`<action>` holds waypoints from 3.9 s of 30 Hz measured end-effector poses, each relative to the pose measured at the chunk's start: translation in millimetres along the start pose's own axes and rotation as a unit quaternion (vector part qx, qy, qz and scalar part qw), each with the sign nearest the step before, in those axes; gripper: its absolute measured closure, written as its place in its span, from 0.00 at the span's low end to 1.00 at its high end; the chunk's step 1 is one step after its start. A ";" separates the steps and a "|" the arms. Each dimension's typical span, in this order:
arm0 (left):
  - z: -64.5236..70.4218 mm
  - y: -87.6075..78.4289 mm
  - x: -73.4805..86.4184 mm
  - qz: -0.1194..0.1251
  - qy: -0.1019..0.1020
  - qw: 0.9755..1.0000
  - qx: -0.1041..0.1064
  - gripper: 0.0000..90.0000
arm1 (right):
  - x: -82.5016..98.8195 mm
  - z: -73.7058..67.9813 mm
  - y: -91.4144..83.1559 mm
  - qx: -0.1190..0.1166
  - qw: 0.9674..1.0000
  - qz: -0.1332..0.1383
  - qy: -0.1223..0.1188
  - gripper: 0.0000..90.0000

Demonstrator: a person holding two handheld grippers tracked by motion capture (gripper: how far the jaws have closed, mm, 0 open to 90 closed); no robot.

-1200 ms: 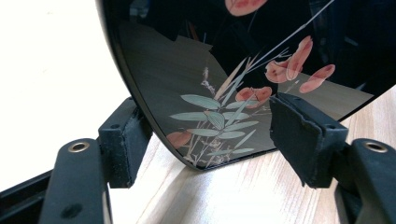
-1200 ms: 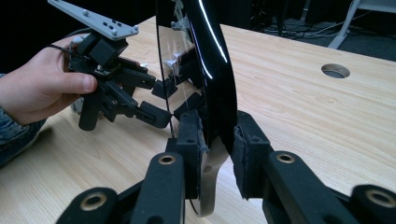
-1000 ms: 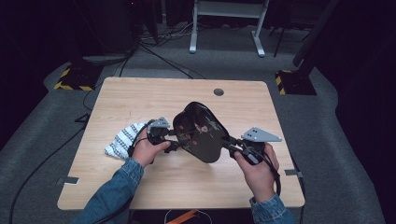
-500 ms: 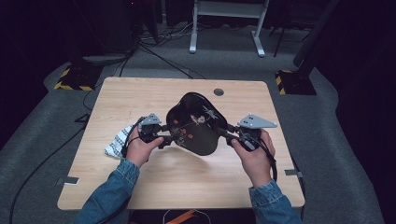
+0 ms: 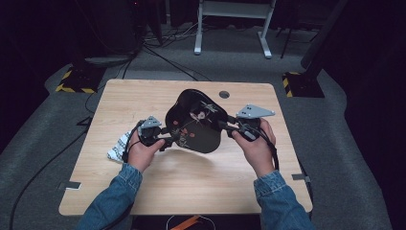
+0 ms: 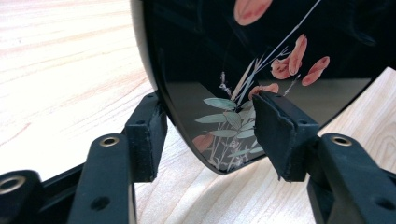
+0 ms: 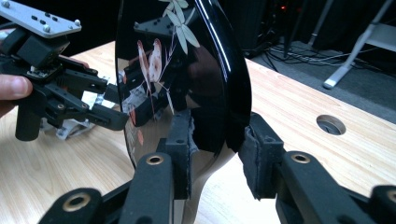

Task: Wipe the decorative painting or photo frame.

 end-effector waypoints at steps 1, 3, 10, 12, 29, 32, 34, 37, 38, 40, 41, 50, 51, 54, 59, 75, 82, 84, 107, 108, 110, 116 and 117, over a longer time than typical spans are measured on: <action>-1.2 0.0 0.3 0.002 -0.003 1.000 -0.004 0.51 | 0.0 0.4 1.6 -0.002 1.000 -0.001 -0.004 0.75; -4.0 -0.3 0.4 0.001 -0.002 1.000 -0.014 0.51 | 0.5 1.2 6.9 -0.006 1.000 -0.003 -0.016 0.75; -8.2 0.2 3.2 -0.003 -0.004 1.000 -0.027 0.51 | 4.0 5.4 23.2 -0.008 0.999 -0.015 -0.029 0.72; -8.1 0.0 2.9 -0.002 -0.003 1.000 -0.030 0.52 | 5.7 8.0 26.6 -0.008 0.999 -0.018 -0.029 0.72; 0.3 2.7 4.1 -0.011 0.005 1.000 -0.025 0.51 | 9.6 23.3 43.8 0.007 1.000 -0.013 -0.026 0.63; 1.6 3.2 5.2 -0.018 0.012 0.999 -0.026 0.47 | 9.5 22.9 44.6 0.009 1.000 -0.012 -0.026 0.60; 2.0 3.2 6.0 -0.021 0.015 0.999 -0.029 0.45 | 9.5 23.2 44.6 0.013 0.999 -0.011 -0.027 0.57; 2.3 1.7 7.2 -0.022 0.009 0.999 -0.024 0.45 | 7.6 24.2 41.5 0.013 1.000 -0.001 -0.012 0.52; 2.3 0.9 7.5 -0.022 0.010 0.999 -0.024 0.45 | 7.5 24.5 40.0 0.011 1.000 -0.002 -0.009 0.52; 3.7 -1.2 7.6 -0.021 0.010 0.999 -0.025 0.44 | 6.9 26.3 36.3 0.016 1.000 0.000 -0.006 0.50; 4.8 -3.0 6.8 -0.016 0.014 0.999 -0.026 0.44 | 6.5 26.6 33.2 0.015 1.000 0.001 0.003 0.49; 18.2 -40.8 -7.4 0.021 0.049 0.997 -0.054 0.38 | 3.8 26.7 13.0 0.015 1.000 0.009 0.023 0.45; 21.2 -47.1 -8.8 0.023 0.053 0.997 -0.057 0.37 | 3.7 25.3 9.5 0.014 0.999 0.010 0.027 0.44; 28.8 -61.4 -11.5 0.027 0.065 0.996 -0.063 0.37 | 5.2 21.6 0.1 0.009 0.999 0.008 0.030 0.42; 43.0 -80.7 -11.7 0.027 0.076 0.995 -0.066 0.36 | 9.4 22.2 -16.2 0.016 0.999 0.005 0.031 0.42; 45.9 -138.8 18.6 0.007 0.087 0.992 -0.096 0.34 | 42.9 37.8 -47.2 0.026 0.997 -0.005 0.072 0.43; 39.7 -155.8 38.8 0.002 0.070 0.992 -0.105 0.33 | 66.5 47.5 -54.5 0.038 0.995 -0.025 0.085 0.43; 36.1 -160.9 45.5 -0.004 0.063 0.992 -0.111 0.33 | 73.1 49.6 -56.5 0.039 0.995 -0.031 0.088 0.43; -13.3 -175.8 116.1 -0.095 -0.022 0.983 -0.158 0.29 | 151.8 68.4 -45.1 0.061 0.985 -0.123 0.106 0.42; -14.9 -175.2 118.2 -0.098 -0.025 0.982 -0.158 0.29 | 154.1 68.9 -44.0 0.062 0.985 -0.125 0.105 0.42; -18.4 -174.4 122.0 -0.102 -0.029 0.981 -0.160 0.28 | 159.5 68.4 -41.8 0.063 0.985 -0.126 0.103 0.42; -25.8 -174.1 126.8 -0.104 -0.030 0.981 -0.163 0.27 | 174.5 69.1 -35.4 0.067 0.984 -0.133 0.099 0.42; -26.1 -173.7 127.7 -0.107 -0.032 0.981 -0.162 0.27 | 176.8 69.3 -34.3 0.068 0.983 -0.136 0.100 0.42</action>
Point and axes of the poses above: each handheld gripper's, and its own axes: y roughly forward along the jaws, x roughly out of its underside, z roughly to its right, the point moved 6 cm from there along y, roughly forward along the jaws, and after that the axes turned 13 degrees about x, right-handed, at the moved point
